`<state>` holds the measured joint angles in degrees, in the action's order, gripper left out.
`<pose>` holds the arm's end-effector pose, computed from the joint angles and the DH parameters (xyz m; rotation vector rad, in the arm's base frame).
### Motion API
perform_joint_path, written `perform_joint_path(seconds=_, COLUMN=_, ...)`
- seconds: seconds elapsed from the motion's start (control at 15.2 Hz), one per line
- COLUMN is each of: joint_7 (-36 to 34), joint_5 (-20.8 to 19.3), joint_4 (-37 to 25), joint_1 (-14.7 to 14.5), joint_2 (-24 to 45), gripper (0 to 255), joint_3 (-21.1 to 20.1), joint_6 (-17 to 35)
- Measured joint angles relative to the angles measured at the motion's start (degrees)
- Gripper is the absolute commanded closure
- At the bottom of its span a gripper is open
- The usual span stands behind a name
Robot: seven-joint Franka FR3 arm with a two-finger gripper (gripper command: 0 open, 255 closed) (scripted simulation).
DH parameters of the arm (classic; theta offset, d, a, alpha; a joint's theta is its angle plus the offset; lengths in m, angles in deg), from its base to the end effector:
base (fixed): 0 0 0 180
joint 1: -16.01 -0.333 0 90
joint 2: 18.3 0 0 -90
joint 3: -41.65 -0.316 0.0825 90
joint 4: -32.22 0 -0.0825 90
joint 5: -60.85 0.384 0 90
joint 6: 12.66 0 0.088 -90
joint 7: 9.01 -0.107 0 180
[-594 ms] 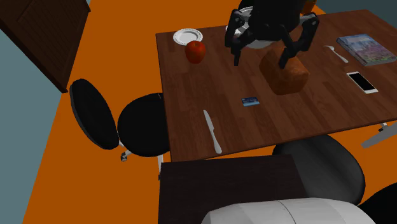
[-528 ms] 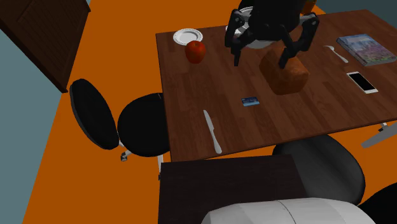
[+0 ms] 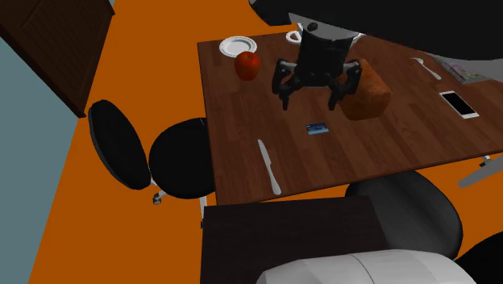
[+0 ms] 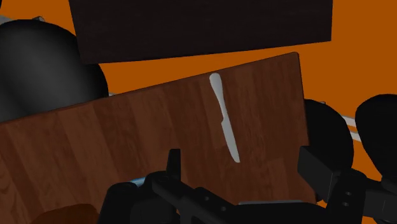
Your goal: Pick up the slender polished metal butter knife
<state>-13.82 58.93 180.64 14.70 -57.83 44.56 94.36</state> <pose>0.3369 -0.0126 0.4728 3.1373 -0.1403 -0.0520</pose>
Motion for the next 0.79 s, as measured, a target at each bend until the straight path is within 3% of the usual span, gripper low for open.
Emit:
perform_joint_path(seconds=0.4, joint_7=2.4, joint_5=0.0, joint_4=6.6, joint_1=-1.5, joint_2=7.0, gripper=0, joint_3=0.3, joint_6=14.0)
perform_joint_path(seconds=0.79, joint_7=5.4, joint_5=0.2, joint_4=8.8, joint_1=-2.9, joint_2=20.4, gripper=0, joint_3=1.0, joint_6=29.8)
